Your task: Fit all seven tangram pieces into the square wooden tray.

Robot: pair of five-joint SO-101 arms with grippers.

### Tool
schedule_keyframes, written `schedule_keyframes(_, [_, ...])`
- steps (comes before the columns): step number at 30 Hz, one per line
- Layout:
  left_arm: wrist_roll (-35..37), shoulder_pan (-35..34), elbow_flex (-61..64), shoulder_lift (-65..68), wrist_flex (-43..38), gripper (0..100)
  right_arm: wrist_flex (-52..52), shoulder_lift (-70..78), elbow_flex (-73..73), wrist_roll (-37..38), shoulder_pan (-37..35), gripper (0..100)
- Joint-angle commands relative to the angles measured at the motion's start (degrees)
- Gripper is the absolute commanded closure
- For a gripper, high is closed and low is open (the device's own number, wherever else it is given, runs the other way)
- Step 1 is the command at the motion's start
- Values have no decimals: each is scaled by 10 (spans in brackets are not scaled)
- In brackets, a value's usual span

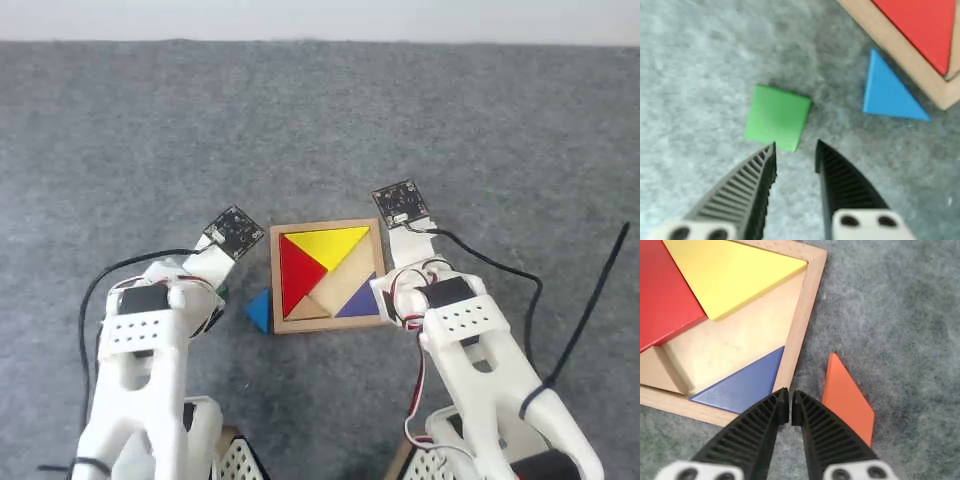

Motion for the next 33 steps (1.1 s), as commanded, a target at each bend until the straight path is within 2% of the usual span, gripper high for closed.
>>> schedule_keyframes(1, [3,-9,-92,-31,106,844,-1,-3,-34,7,1,965])
schedule_keyframes(3, [4,-9,-166,-11,178,842,-1,-3,-34,7,1,965])
schedule_keyframes(5, [0,-6,-225,18,218,841,-1,-3,-34,7,1,965])
schedule_keyframes(9, [-41,-10,-252,65,223,829,-1,-3,-33,7,1,965])
schedule_keyframes(11, [-52,-10,-233,88,202,808,-1,-3,-32,7,1,965])
schedule_keyframes(19, [-40,1,-124,211,10,801,-34,-2,5,6,4,965])
schedule_keyframes(27, [-69,-1,-208,312,11,803,-73,-3,21,3,36,965])
schedule_keyframes(30, [-73,0,-218,317,-3,803,-73,-3,21,3,36,965])
schedule_keyframes(33, [-107,0,-221,301,0,803,-74,1,19,2,37,965])
